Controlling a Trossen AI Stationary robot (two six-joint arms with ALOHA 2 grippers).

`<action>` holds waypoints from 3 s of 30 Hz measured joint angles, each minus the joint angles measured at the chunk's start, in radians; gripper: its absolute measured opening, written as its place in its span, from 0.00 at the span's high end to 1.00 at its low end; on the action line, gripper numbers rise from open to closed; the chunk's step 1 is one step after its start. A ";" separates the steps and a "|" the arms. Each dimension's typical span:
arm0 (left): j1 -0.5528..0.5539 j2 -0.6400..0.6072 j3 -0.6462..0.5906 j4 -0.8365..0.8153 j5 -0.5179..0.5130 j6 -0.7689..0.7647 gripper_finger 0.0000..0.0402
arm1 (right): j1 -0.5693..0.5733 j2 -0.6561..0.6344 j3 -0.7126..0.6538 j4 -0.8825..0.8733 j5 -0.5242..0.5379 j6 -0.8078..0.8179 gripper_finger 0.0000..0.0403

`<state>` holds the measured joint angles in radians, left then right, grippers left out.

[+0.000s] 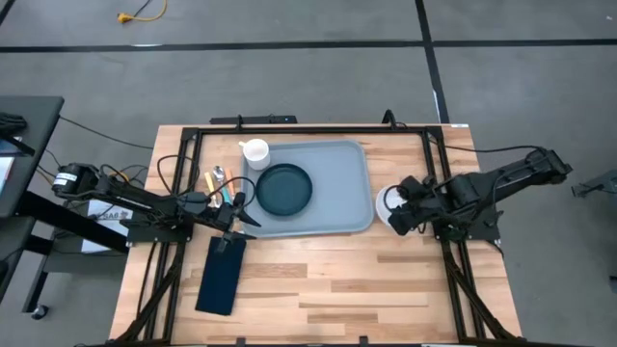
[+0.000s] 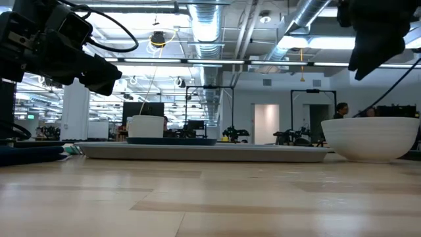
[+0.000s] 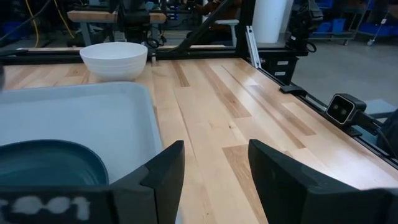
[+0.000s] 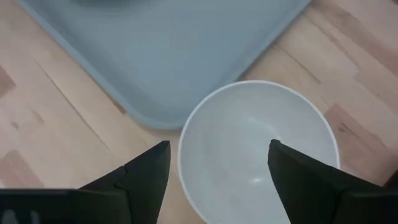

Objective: Set up tray
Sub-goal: Put the white bowl on the black plate

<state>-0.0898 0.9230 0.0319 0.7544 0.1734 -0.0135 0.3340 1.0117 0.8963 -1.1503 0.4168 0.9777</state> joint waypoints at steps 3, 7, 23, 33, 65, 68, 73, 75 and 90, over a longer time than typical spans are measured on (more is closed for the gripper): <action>0.000 0.000 0.000 0.000 -0.002 0.000 0.58 | -0.003 0.049 0.000 0.000 0.000 -0.041 0.35; 0.000 0.000 0.000 0.000 -0.002 0.000 0.58 | -0.002 0.124 0.000 0.000 -0.009 -0.077 0.35; 0.000 0.000 0.000 -0.004 -0.001 0.001 0.58 | -0.009 0.366 0.000 0.131 -0.158 -0.247 0.35; 0.000 0.000 0.000 -0.004 -0.001 0.001 0.58 | -0.010 0.434 0.000 0.131 -0.183 -0.255 0.35; 0.000 0.000 0.001 -0.004 0.000 0.002 0.58 | -0.108 0.543 0.001 0.113 -0.333 -0.309 0.99; 0.000 0.000 0.001 -0.004 0.000 0.002 0.58 | -0.108 0.543 0.001 0.110 -0.335 -0.320 0.98; 0.000 0.000 0.001 -0.004 0.000 0.002 0.58 | -0.108 0.543 0.001 0.109 -0.337 -0.323 0.99; 0.000 0.000 0.001 -0.004 0.000 0.002 0.58 | -0.108 0.543 0.001 0.108 -0.337 -0.324 0.99; 0.000 0.000 0.001 -0.004 -0.001 0.002 0.58 | -0.108 0.544 0.020 0.063 -0.350 -0.329 0.99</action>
<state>-0.0898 0.9226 0.0326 0.7506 0.1727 -0.0113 0.2260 1.5555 0.9167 -1.0872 0.0667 0.6485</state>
